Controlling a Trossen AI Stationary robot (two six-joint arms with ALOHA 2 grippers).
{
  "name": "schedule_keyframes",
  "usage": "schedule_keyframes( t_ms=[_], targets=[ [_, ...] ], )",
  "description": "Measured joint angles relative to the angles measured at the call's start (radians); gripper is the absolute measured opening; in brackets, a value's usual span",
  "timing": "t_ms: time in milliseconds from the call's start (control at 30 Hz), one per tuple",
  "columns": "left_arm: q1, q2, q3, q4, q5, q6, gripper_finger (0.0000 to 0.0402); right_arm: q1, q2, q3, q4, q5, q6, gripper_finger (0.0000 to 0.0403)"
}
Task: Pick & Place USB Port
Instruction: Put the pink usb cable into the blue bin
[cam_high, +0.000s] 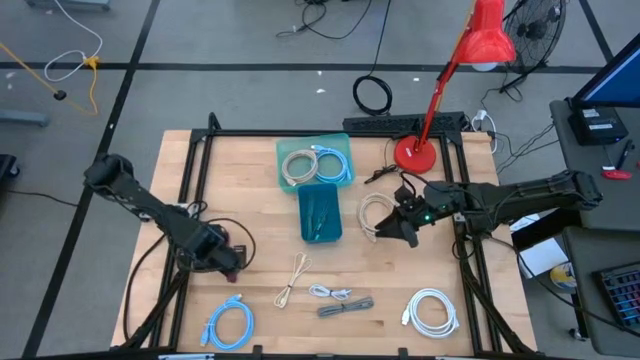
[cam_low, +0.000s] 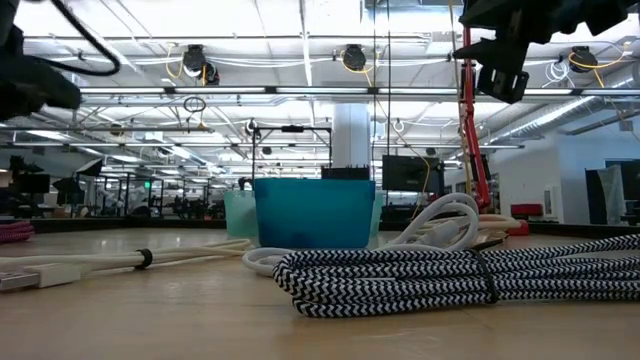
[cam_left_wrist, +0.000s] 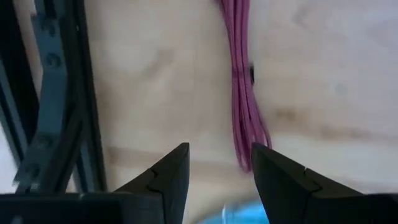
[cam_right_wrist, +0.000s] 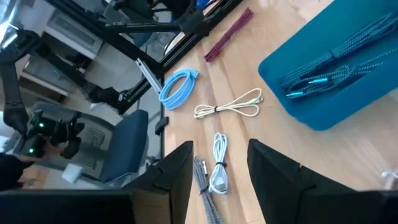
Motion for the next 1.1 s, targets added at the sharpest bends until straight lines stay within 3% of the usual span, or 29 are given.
schedule_keyframes(
  t_ms=[133, 667, 1100],
  targets=[
    [0.012, 0.008, -0.026, 0.028, -0.070, -0.020, 0.0175, 0.000, -0.002, 0.000, -0.002, -0.023, -0.013, 0.0141],
    [0.150, 0.009, -0.109, 0.093, -0.114, 0.076, 0.0175, 0.014, -0.062, 0.000, -0.002, -0.050, -0.009, 0.0141],
    [0.202, 0.009, -0.201, 0.183, 0.014, 0.108, 0.0163, 0.078, -0.072, 0.000, -0.002, -0.034, 0.007, 0.0141]
  ],
)
